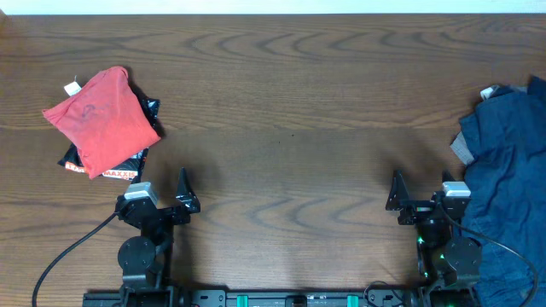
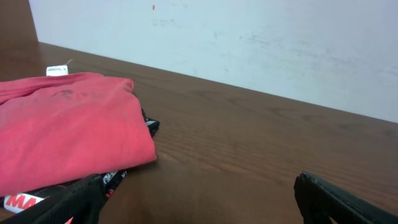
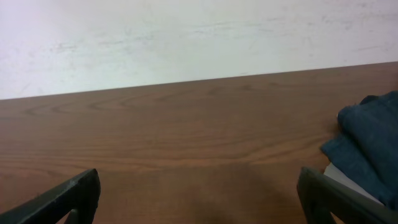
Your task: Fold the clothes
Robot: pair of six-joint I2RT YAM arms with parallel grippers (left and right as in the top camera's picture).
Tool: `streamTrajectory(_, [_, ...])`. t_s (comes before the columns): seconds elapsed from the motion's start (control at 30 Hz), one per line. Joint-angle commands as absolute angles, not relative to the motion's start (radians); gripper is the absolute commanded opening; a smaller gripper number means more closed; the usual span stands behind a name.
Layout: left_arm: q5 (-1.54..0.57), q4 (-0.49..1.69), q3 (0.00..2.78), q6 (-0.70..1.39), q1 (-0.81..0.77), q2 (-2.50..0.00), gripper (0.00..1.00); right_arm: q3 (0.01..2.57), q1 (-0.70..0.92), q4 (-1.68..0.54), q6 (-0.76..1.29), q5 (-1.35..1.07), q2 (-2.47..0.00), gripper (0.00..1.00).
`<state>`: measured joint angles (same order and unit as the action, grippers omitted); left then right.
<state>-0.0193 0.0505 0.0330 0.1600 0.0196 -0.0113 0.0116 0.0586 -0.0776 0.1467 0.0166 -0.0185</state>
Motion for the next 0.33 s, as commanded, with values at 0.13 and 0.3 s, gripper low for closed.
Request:
streamTrajectory(0.13, [-0.007, 0.070, 0.004, 0.154, 0.026, -0.004, 0.98, 0.009, 0.053, -0.078, 0.130, 0.010, -0.016, 0.99])
streamTrajectory(0.3, [-0.007, 0.070, 0.004, 0.154, 0.026, -0.004, 0.98, 0.009, 0.053, -0.079, 0.130, 0.010, -0.016, 0.99])
